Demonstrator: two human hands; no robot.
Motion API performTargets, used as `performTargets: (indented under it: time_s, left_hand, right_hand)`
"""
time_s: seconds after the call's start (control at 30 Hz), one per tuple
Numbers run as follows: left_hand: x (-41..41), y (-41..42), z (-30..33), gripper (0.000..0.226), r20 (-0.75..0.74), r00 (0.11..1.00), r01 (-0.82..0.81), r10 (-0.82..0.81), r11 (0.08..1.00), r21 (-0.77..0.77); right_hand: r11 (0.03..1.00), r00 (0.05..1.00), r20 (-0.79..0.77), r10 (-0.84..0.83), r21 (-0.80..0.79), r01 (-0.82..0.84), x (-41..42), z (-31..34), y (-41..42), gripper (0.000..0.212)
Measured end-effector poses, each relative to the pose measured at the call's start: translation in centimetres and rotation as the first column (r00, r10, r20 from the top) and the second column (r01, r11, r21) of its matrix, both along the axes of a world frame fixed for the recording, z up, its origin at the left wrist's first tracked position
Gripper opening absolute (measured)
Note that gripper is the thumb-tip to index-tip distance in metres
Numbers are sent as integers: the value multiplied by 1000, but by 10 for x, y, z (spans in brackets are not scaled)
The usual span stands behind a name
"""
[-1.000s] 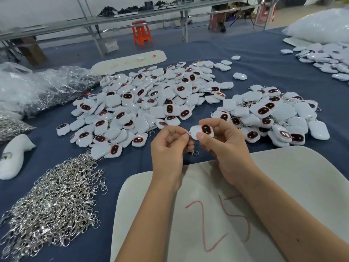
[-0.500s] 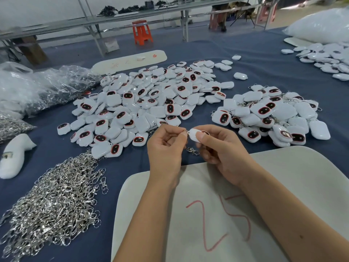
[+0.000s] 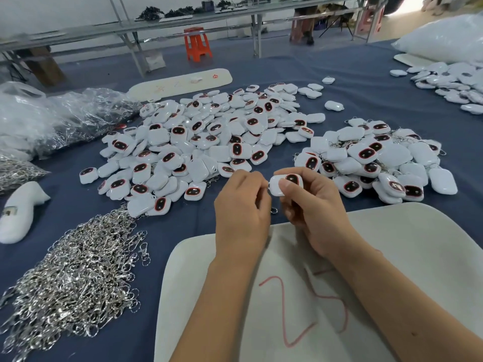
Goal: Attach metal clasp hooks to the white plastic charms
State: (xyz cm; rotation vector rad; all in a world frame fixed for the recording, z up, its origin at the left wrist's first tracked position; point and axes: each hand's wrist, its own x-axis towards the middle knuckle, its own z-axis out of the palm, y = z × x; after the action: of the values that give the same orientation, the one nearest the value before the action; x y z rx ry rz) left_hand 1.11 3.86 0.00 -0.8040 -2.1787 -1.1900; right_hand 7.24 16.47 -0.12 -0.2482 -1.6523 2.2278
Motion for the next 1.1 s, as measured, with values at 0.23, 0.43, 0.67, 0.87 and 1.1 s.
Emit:
performTargets:
  time_s: [0.23,0.43,0.67,0.87,1.1]
  left_hand:
    - [6,5,3,16,545,747,64,-380,858,510]
    - [8,9,5,18,606,598,-96,-524,704,704]
    - [9,1,2,17,259,956,94,-137,981,170]
    - [13,7,2,17,272,954,75,-124,980,182]
    - [10,56,19,13,408,894,67,-187,954,291]
  right_hand:
    - [993,997,-58,42,-106,-48,-2,2,5,16]
    - [996,999,-42,7,-93,-11,-3,1,3,17]
    - [994,998,-2,-68,-91,67,-4,0,4,12]
    - [978,988,-2,-156,-143,154,-4,2,5,6]
    - [886,884,-91,-458,-125,446,-6,4,27,9]
